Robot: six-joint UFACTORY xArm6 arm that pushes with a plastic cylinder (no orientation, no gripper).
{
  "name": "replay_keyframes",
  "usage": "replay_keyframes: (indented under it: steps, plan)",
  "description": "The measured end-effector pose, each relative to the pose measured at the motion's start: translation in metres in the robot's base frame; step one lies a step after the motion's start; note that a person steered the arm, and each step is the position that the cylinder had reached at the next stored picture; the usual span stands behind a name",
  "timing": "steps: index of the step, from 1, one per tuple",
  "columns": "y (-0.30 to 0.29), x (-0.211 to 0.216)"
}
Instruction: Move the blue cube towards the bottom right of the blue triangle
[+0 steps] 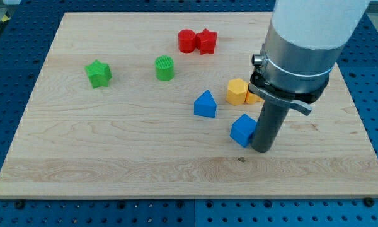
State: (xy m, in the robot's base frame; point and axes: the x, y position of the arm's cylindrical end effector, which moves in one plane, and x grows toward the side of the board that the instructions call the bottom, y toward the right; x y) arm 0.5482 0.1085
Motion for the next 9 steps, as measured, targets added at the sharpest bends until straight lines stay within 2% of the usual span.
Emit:
replay_keyframes:
  steps: [1,3,4,7,9]
  plan:
    - [-0.021,-0.001]
    - [0.027,-0.002]
    - [0.028,-0.016]
    - [0.028,-0.026]
    - [0.008,-0.026]
